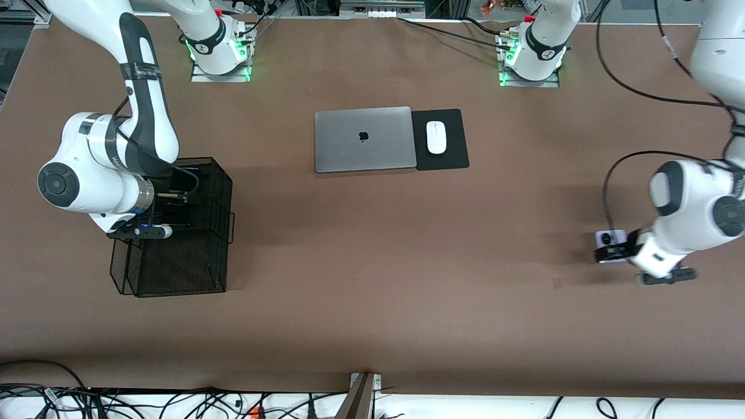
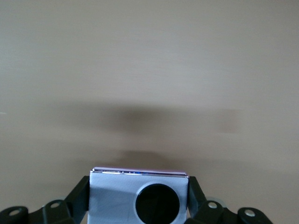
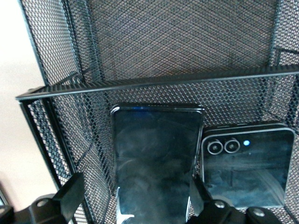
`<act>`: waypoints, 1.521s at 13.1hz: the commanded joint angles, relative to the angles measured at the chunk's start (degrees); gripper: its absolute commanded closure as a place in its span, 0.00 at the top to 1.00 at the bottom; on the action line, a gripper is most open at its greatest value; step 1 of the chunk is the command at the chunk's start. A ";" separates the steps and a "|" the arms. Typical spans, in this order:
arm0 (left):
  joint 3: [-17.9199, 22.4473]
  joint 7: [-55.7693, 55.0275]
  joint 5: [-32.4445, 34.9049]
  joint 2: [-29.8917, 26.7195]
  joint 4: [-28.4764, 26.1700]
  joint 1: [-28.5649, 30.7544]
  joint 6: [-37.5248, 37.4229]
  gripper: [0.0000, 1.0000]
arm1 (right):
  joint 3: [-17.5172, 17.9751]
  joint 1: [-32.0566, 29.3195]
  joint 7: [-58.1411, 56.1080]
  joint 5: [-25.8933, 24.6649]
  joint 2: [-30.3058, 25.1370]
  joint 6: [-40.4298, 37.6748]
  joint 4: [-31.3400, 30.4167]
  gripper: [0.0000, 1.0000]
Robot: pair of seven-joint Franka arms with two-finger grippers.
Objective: Place phones with both arms
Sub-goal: 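Drop the tall phone into the basket while the left gripper lifts the white phone, then carry the white phone toward the laptop with the left gripper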
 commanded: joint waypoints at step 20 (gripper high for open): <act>2.14 -46.03 -2.30 23.76 39.20 -49.99 2.30 0.00 | -0.11 -4.53 14.42 9.18 9.12 -22.14 36.85 1.00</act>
